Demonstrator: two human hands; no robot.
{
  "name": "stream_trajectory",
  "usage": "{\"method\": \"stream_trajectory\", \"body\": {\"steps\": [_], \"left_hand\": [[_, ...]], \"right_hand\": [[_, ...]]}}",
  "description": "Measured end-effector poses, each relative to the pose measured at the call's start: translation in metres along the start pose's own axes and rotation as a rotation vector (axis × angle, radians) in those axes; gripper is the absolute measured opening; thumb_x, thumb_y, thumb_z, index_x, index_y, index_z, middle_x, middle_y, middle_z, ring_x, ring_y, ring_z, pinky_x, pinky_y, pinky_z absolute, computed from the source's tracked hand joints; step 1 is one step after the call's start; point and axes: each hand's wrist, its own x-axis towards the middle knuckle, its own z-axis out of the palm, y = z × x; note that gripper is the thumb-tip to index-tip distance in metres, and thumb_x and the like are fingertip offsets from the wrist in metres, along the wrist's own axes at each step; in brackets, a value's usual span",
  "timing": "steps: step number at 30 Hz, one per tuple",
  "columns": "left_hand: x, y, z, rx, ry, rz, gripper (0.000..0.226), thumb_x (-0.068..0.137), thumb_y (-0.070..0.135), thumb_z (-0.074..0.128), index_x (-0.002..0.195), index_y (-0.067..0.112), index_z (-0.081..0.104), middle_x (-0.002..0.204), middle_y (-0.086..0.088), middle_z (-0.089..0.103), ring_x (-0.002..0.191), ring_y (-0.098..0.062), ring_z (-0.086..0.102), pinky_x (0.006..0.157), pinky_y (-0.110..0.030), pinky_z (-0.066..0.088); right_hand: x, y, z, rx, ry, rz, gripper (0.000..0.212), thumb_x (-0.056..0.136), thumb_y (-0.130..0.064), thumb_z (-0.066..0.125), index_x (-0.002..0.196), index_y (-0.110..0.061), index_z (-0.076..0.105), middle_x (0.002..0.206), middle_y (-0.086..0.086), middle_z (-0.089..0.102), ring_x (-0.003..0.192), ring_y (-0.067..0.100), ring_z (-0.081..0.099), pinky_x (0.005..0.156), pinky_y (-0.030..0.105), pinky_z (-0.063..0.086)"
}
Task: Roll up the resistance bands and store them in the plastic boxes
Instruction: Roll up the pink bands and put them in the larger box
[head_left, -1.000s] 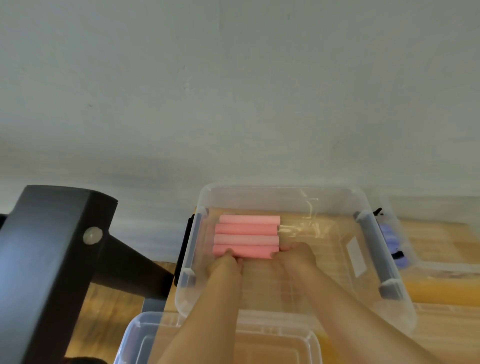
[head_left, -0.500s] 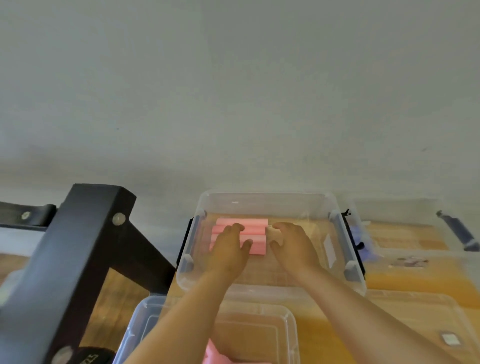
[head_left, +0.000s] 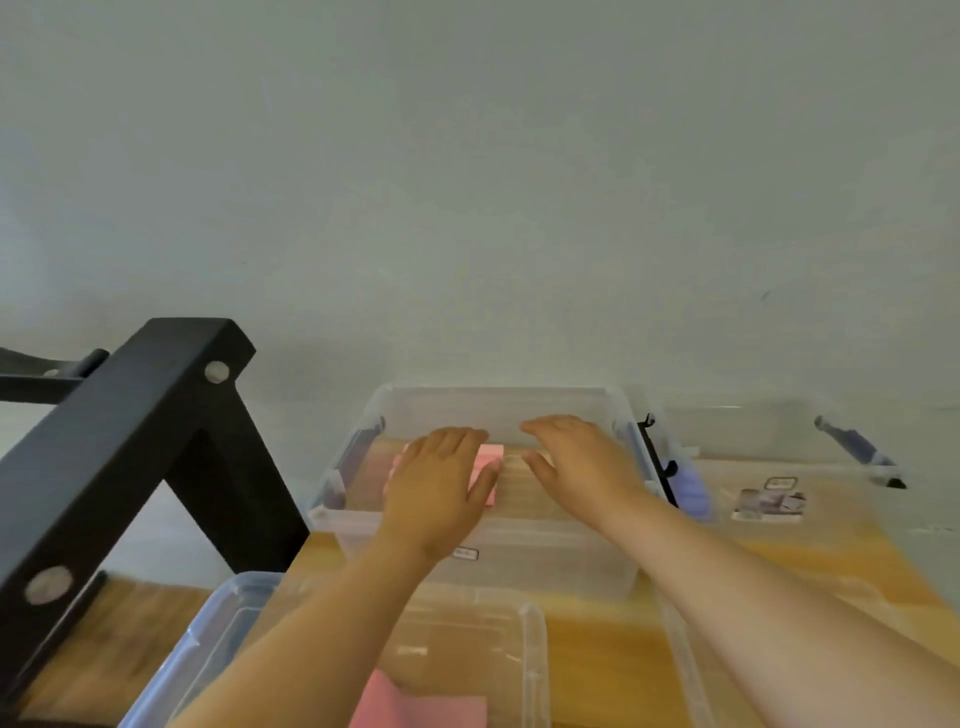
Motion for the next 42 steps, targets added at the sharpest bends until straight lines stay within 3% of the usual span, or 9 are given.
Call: {"method": "stream_trajectory", "body": {"steps": [3, 8, 11, 16, 24, 30, 36, 40, 42], "left_hand": [[-0.009, 0.006, 0.003, 0.054, 0.072, 0.065, 0.060, 0.092, 0.051, 0.025, 0.125, 0.015, 0.059, 0.125, -0.004, 0.062, 0.117, -0.026, 0.056, 0.098, -0.038, 0.041], [-0.042, 0.027, -0.011, 0.081, 0.097, 0.094, 0.050, 0.097, 0.042, 0.045, 0.140, 0.017, 0.044, 0.142, -0.002, 0.048, 0.132, -0.022, 0.041, 0.107, -0.035, 0.030], [-0.083, 0.048, -0.032, 0.081, 0.014, 0.118, 0.054, 0.097, 0.041, 0.045, 0.145, 0.020, 0.033, 0.149, 0.001, 0.038, 0.137, -0.019, 0.032, 0.109, -0.033, 0.029], [-0.169, 0.087, -0.077, 0.118, -0.050, 0.143, 0.059, 0.096, 0.042, 0.046, 0.147, 0.019, 0.027, 0.151, 0.000, 0.034, 0.137, -0.020, 0.033, 0.109, -0.036, 0.031], [-0.283, 0.114, -0.102, 0.258, -0.003, 0.192, 0.067, 0.095, 0.046, 0.046, 0.151, 0.019, 0.020, 0.157, 0.001, 0.021, 0.143, -0.020, 0.022, 0.113, -0.034, 0.020], [-0.307, 0.105, -0.095, 0.265, -0.039, 0.136, 0.070, 0.095, 0.045, 0.048, 0.151, 0.018, 0.017, 0.159, -0.001, 0.015, 0.145, -0.021, 0.017, 0.116, -0.036, 0.017], [-0.319, 0.076, -0.072, 0.274, -0.129, 0.081, 0.070, 0.095, 0.047, 0.046, 0.151, 0.019, 0.016, 0.160, 0.000, 0.012, 0.145, -0.021, 0.017, 0.116, -0.036, 0.018], [-0.325, 0.054, -0.054, 0.233, -0.198, 0.013, 0.065, 0.094, 0.049, 0.044, 0.148, 0.019, 0.024, 0.158, -0.001, 0.019, 0.141, -0.022, 0.024, 0.114, -0.038, 0.023], [-0.325, 0.046, -0.049, 0.194, -0.228, -0.017, 0.057, 0.093, 0.049, 0.044, 0.140, 0.018, 0.035, 0.149, -0.001, 0.034, 0.132, -0.021, 0.035, 0.109, -0.037, 0.030]], "right_hand": [[-0.010, 0.002, -0.005, -0.011, 0.061, -0.009, 0.042, 0.100, -0.031, 0.043, 0.141, -0.021, 0.044, 0.144, 0.000, 0.049, 0.134, 0.018, 0.041, 0.108, 0.029, 0.028], [-0.062, -0.011, -0.010, -0.081, 0.151, -0.063, 0.042, 0.101, -0.032, 0.041, 0.141, -0.019, 0.043, 0.143, 0.000, 0.049, 0.134, 0.018, 0.041, 0.108, 0.030, 0.028], [-0.111, -0.028, -0.024, -0.111, 0.153, -0.106, 0.044, 0.101, -0.033, 0.041, 0.143, -0.019, 0.041, 0.146, -0.001, 0.045, 0.136, 0.017, 0.037, 0.109, 0.028, 0.025], [-0.202, -0.066, -0.059, -0.160, 0.144, -0.108, 0.047, 0.099, -0.031, 0.046, 0.143, -0.018, 0.040, 0.149, 0.001, 0.041, 0.138, 0.018, 0.034, 0.111, 0.028, 0.022], [-0.313, -0.125, -0.056, -0.246, 0.195, -0.158, 0.058, 0.093, -0.032, 0.056, 0.145, -0.019, 0.035, 0.156, 0.004, 0.028, 0.144, 0.022, 0.024, 0.116, 0.034, 0.015], [-0.328, -0.134, -0.030, -0.253, 0.147, -0.144, 0.062, 0.095, -0.035, 0.052, 0.150, -0.022, 0.026, 0.159, 0.003, 0.018, 0.146, 0.019, 0.015, 0.117, 0.032, 0.010], [-0.314, -0.132, 0.004, -0.188, 0.074, -0.175, 0.064, 0.093, -0.031, 0.054, 0.150, -0.022, 0.025, 0.159, 0.001, 0.020, 0.147, 0.018, 0.014, 0.117, 0.030, 0.008], [-0.300, -0.135, 0.033, -0.159, -0.011, -0.199, 0.063, 0.094, -0.033, 0.052, 0.150, -0.023, 0.025, 0.159, 0.000, 0.020, 0.147, 0.017, 0.015, 0.117, 0.031, 0.010], [-0.296, -0.137, 0.045, -0.118, -0.040, -0.198, 0.059, 0.094, -0.036, 0.051, 0.148, -0.023, 0.031, 0.158, 0.000, 0.025, 0.146, 0.017, 0.019, 0.117, 0.031, 0.013]]}}
